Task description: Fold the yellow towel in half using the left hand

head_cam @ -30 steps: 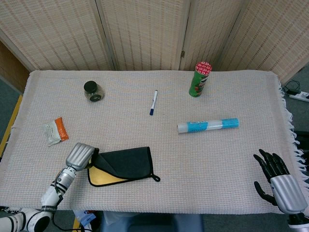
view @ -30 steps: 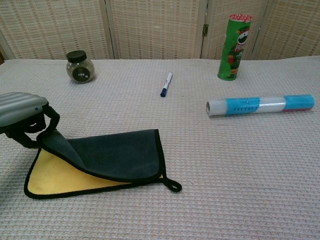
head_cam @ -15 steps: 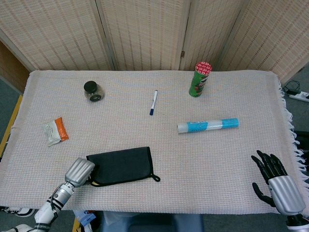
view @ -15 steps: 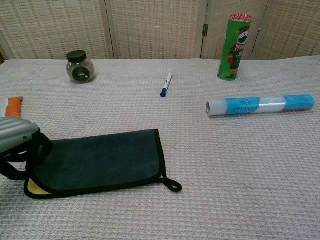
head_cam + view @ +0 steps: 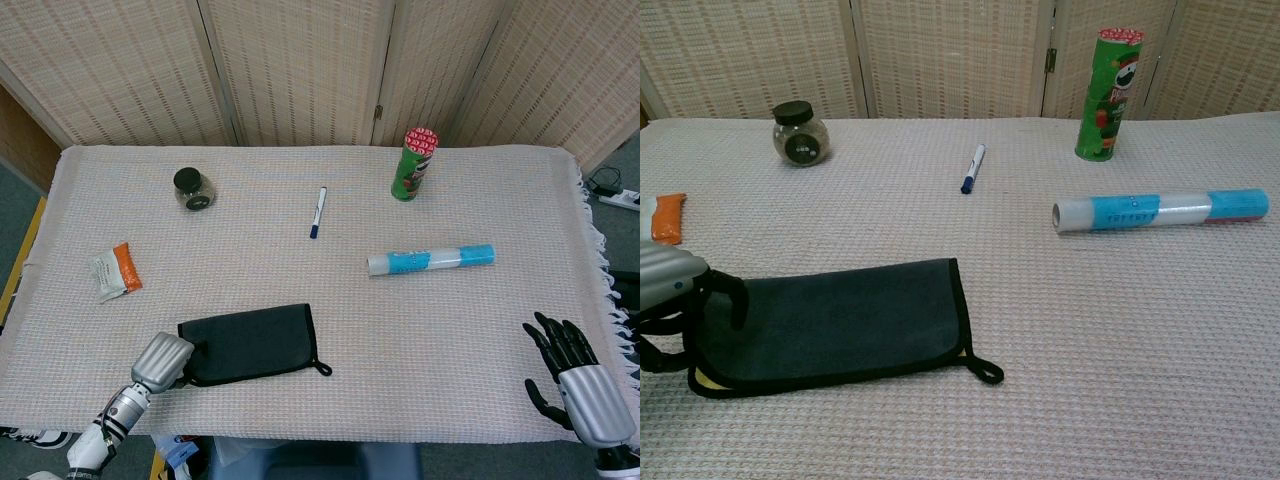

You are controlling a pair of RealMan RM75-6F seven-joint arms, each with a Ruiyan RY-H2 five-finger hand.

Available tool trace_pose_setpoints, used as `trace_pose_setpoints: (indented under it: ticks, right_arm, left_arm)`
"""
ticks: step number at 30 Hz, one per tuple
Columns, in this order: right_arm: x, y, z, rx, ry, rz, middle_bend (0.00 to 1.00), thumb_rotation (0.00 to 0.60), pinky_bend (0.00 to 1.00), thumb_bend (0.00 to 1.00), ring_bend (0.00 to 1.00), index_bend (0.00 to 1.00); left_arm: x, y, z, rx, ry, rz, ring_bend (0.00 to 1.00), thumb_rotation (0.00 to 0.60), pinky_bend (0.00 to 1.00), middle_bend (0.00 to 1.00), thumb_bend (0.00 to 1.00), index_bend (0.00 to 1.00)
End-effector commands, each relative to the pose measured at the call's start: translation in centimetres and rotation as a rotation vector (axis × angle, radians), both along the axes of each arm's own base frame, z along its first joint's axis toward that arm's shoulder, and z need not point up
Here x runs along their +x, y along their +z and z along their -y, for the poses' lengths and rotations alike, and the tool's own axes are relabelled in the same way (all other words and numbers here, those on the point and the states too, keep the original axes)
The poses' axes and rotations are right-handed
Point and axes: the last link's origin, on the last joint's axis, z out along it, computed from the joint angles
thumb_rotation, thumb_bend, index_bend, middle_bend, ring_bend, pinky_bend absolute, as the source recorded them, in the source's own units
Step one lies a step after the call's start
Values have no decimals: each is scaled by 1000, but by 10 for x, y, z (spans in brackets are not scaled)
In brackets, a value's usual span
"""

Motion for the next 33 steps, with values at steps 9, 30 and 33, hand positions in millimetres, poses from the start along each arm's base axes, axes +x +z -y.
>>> trace_pose_setpoints:
  ticks: [9,30,33]
  right_arm:
    - [0,-1,0,1,0,-2,0,600,0,483,0,0]
    - [-4,1,6,-58,-25,-45,0,600,0,483,0,0]
    - [-7,1,11,-70,-49,-57,0,600,0,482,0,0]
  left_arm:
    - [1,30,2,55,6,-9,1000,600,1000,1000,399,216]
    - [-26,77,7,353,-42,299,184,600,129,221,396,161]
    - [-48,91,28,420,-27,323,82,600,18,155,374,152]
